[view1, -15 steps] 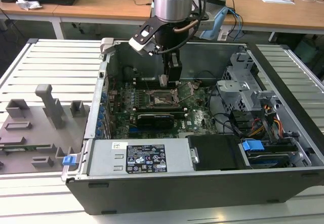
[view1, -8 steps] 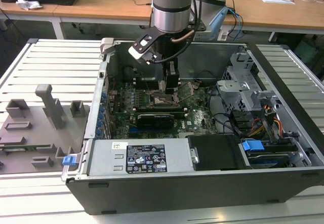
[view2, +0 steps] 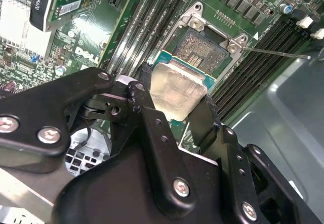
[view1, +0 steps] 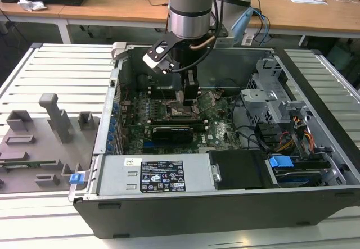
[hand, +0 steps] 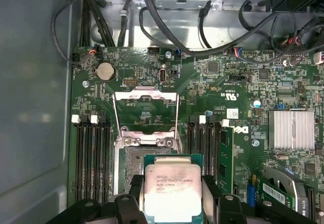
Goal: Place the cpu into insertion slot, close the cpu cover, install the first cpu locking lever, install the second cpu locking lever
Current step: 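Place the cpu into insertion slot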
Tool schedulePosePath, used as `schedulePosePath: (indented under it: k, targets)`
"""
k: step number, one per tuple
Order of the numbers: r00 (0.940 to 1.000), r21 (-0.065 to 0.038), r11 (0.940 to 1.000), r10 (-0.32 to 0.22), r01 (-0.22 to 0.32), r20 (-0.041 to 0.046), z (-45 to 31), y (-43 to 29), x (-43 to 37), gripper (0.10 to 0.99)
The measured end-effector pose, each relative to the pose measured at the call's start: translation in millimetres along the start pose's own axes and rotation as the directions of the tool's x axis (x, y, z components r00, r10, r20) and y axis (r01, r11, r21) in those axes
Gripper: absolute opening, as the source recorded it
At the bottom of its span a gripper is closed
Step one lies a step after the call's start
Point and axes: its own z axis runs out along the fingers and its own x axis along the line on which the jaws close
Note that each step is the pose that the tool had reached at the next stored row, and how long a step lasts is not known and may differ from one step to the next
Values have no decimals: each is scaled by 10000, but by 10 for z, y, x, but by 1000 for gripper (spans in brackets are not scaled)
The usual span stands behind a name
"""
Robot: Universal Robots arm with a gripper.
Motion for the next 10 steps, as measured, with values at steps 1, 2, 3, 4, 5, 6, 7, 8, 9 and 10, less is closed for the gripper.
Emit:
schedulePosePath:
  k: [1,2,3,4,5,6,7,8,9,10]
  targets:
    - [10000,0,10000,0,0,-1,4,0,0,541]
    - [10000,0,10000,0,0,1,12,-1,0,541]
    - [10000,0,10000,0,0,1,19,-1,0,541]
    - [10000,0,10000,0,0,0,23,-2,0,541]
    - [10000,-1,10000,2,-2,0,28,-3,0,541]
    - [10000,0,10000,2,-2,1,43,-10,0,541]
    - [10000,0,10000,1,-1,0,51,-15,0,541]
    - [10000,0,10000,1,-1,0,58,-19,0,541]
    - [10000,0,10000,1,-1,1,70,-23,2,541]
    - [10000,-1,10000,1,-1,0,93,-27,10,541]
